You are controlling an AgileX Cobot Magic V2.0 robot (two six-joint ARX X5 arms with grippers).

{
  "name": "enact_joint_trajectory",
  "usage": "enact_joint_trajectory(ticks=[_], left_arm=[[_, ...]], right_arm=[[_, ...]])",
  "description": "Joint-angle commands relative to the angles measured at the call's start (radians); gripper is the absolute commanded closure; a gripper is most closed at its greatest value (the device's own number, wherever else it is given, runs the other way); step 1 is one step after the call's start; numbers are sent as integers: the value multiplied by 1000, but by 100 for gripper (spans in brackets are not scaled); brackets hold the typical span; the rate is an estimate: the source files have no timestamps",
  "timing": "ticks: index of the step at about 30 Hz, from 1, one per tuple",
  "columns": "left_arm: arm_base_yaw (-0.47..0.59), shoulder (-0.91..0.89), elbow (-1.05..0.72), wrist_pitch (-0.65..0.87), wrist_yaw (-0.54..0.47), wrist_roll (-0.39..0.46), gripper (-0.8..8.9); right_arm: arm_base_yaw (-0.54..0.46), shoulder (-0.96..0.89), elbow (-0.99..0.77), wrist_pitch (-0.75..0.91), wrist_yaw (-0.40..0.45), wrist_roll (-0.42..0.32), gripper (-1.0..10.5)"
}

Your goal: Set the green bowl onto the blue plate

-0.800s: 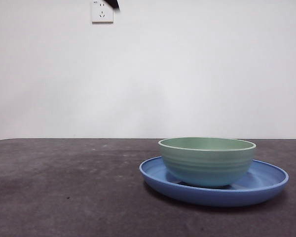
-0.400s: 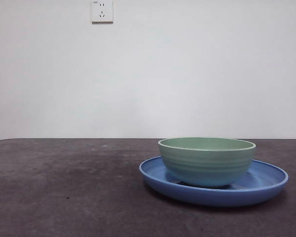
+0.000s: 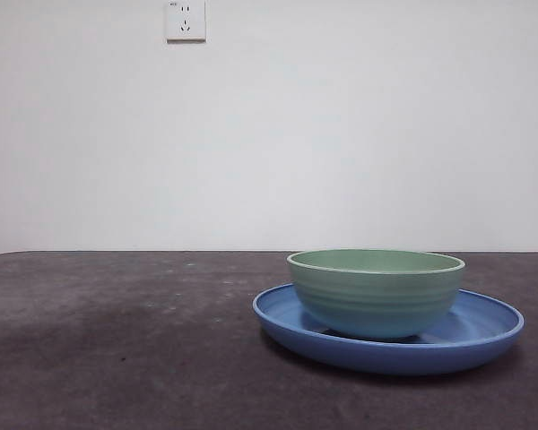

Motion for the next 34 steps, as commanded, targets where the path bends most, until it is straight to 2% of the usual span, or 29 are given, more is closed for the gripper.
enact_joint_trajectory(ticks=[1,12,19,24,30,34], left_arm=[[-5,-48,-30,13,-3,-60,284],[-5,-103,-36,3,-3,-61,284],[-5,-103,-35,-2,-3,-62,284],[-5,-103,-35,-2,-3,-62,284],[-5,-104,-35,-3,-3,-66,284],[-5,-109,-35,-4,-3,-85,284]], right_arm=[[2,5,14,10,-1,-12,332],[2,5,14,-2,-3,-7,332],[2,45,14,-117,-5,12,334],[1,156,14,-213,-5,-6,336],[-24,323,14,-194,-3,-53,360],[-48,436,14,-148,-1,-92,436]])
